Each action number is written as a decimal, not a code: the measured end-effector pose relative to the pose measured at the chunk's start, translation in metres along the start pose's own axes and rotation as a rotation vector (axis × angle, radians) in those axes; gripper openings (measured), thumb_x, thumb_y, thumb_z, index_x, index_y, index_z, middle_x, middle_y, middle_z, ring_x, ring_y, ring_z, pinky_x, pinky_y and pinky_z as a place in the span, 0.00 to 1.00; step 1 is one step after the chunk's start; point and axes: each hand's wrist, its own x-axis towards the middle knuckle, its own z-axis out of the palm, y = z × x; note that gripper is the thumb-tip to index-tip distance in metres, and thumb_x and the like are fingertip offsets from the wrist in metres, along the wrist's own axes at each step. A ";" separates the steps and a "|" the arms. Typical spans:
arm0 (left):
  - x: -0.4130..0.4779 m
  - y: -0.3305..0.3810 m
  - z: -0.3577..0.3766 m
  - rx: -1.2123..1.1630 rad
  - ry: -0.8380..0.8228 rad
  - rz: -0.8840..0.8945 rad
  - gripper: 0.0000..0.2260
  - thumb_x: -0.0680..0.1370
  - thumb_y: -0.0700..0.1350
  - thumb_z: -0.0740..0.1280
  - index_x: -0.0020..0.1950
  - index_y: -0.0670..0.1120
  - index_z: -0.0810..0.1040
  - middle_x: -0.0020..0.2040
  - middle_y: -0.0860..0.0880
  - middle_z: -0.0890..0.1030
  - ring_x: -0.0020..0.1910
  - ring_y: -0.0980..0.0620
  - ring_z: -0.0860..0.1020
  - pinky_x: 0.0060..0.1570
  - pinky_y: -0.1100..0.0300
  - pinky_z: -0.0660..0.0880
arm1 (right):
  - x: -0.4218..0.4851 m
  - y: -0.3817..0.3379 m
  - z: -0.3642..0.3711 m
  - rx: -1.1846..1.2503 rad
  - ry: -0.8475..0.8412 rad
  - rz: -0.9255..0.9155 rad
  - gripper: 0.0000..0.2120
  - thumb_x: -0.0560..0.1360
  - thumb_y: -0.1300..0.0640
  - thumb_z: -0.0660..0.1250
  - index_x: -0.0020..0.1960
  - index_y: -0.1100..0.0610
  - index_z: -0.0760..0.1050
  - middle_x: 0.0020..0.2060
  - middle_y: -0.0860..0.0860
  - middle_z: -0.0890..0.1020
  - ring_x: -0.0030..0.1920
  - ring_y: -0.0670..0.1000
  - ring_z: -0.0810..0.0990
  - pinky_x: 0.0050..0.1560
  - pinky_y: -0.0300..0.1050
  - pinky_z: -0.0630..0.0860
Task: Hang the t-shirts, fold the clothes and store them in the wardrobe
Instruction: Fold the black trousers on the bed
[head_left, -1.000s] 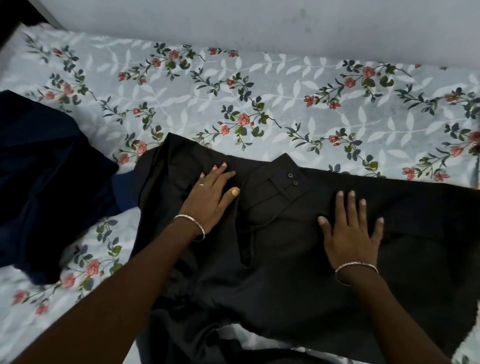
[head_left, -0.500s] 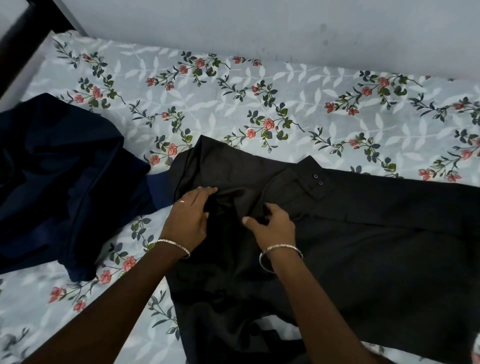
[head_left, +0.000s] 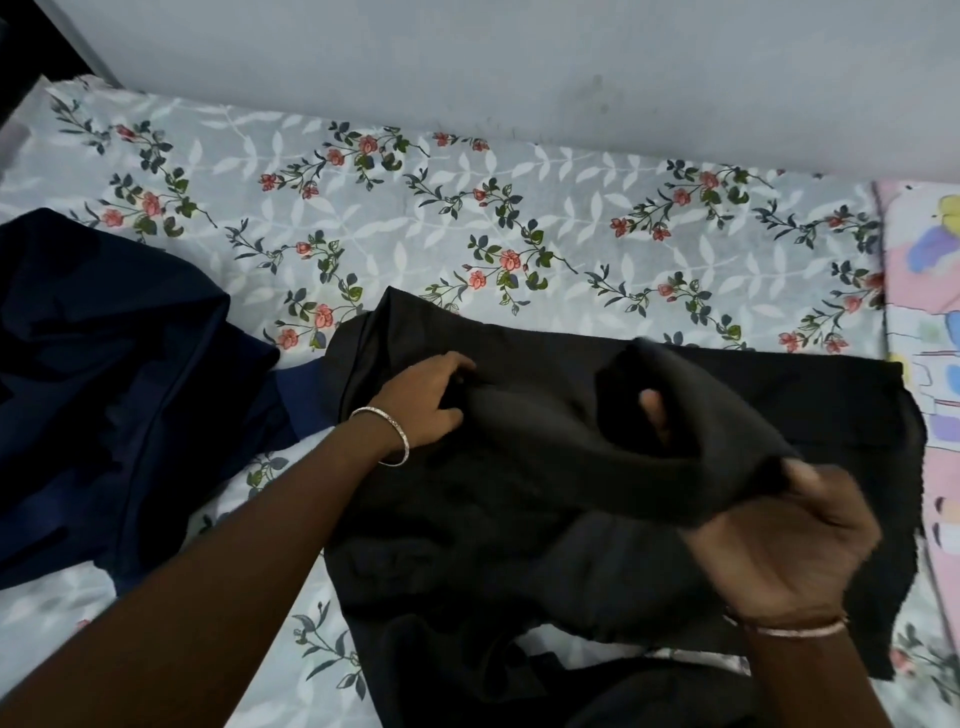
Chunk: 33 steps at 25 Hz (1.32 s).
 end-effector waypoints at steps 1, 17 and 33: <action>0.004 -0.005 0.001 0.055 -0.007 -0.011 0.22 0.73 0.39 0.70 0.67 0.48 0.73 0.58 0.49 0.78 0.57 0.50 0.76 0.60 0.50 0.74 | -0.001 -0.009 -0.003 0.023 0.012 -0.052 0.37 0.78 0.55 0.54 0.80 0.66 0.42 0.78 0.67 0.53 0.80 0.63 0.47 0.79 0.57 0.38; -0.018 -0.037 0.022 0.270 0.218 0.153 0.18 0.78 0.57 0.56 0.59 0.52 0.79 0.50 0.49 0.83 0.48 0.44 0.80 0.48 0.47 0.77 | 0.029 -0.097 -0.035 -0.468 0.770 -0.367 0.10 0.78 0.57 0.69 0.59 0.55 0.79 0.50 0.52 0.86 0.47 0.52 0.86 0.39 0.45 0.84; 0.011 0.011 0.046 0.460 0.388 -0.048 0.15 0.80 0.57 0.54 0.53 0.51 0.77 0.44 0.51 0.82 0.48 0.44 0.79 0.55 0.47 0.61 | 0.130 -0.152 -0.085 -1.097 0.765 -0.106 0.20 0.72 0.52 0.75 0.62 0.56 0.79 0.56 0.55 0.80 0.56 0.56 0.81 0.49 0.51 0.82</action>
